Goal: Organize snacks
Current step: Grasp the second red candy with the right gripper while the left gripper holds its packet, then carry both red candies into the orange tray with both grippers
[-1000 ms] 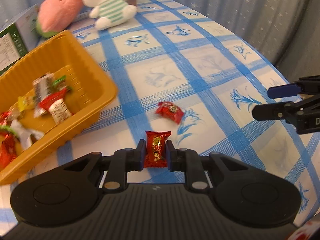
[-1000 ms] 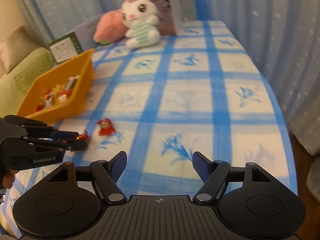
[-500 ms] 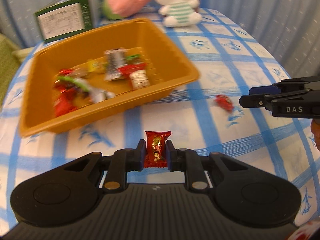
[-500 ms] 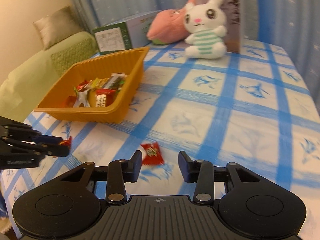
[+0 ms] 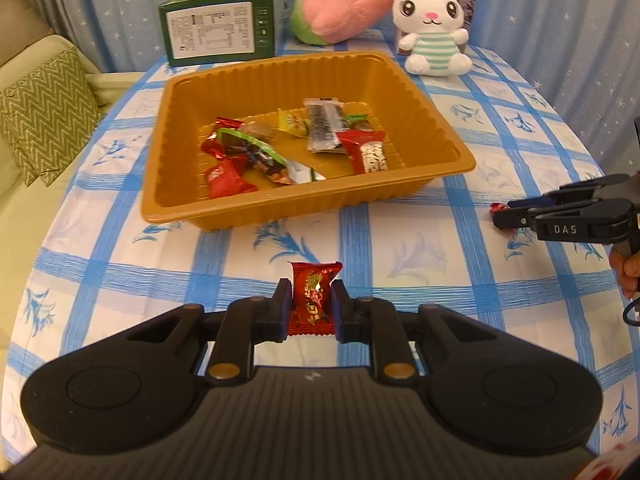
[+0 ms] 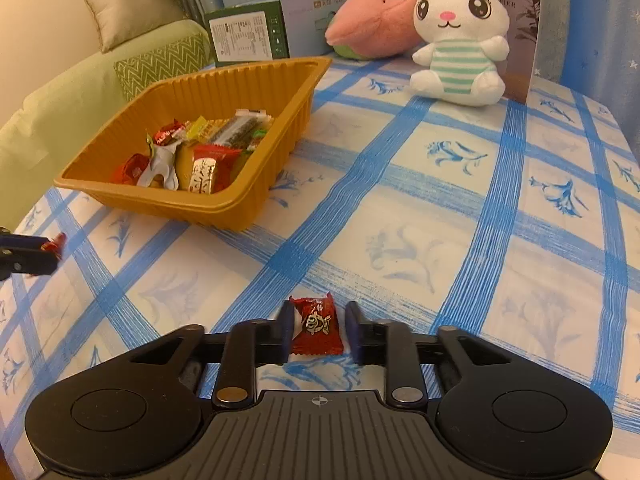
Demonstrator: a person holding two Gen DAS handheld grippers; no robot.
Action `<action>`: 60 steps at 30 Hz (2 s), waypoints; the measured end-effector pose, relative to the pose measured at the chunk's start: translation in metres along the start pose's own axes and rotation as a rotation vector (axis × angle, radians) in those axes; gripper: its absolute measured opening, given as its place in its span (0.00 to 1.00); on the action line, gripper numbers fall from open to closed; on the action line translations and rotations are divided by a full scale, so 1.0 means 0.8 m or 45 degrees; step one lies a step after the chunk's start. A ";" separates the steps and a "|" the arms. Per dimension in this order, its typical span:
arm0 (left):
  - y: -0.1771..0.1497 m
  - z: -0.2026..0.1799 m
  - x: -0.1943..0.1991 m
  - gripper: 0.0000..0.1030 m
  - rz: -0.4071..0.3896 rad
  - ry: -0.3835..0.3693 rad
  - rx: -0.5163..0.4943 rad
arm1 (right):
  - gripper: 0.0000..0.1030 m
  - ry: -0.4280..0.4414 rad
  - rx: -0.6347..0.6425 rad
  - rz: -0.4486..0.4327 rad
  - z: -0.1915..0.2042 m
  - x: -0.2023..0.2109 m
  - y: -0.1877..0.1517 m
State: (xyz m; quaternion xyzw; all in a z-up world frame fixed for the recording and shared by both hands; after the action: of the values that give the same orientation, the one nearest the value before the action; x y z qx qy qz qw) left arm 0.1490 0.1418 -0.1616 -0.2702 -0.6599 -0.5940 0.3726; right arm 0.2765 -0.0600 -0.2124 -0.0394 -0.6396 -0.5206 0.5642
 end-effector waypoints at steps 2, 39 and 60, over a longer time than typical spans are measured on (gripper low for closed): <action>0.000 0.004 0.004 0.18 -0.007 0.005 0.007 | 0.21 0.000 0.005 -0.005 0.002 0.001 -0.001; 0.091 0.027 0.071 0.18 -0.215 -0.036 -0.058 | 0.18 0.153 -0.015 -0.253 0.126 0.098 0.104; 0.186 0.049 -0.005 0.18 -0.219 -0.084 -0.139 | 0.18 0.055 -0.109 -0.277 0.119 0.027 0.191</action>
State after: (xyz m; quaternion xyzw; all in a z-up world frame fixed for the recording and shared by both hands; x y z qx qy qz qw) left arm 0.2632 0.2030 -0.0788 -0.2519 -0.6592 -0.6496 0.2829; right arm 0.3011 0.0651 -0.0840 0.0174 -0.6051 -0.6063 0.5157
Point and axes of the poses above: each gripper's, at about its wrist camera, not at the fingertips, and x roughly against the way its jaws point, z to its left, y to its top, the point moved 7 cm from there along -x, roughly the way its jaws point
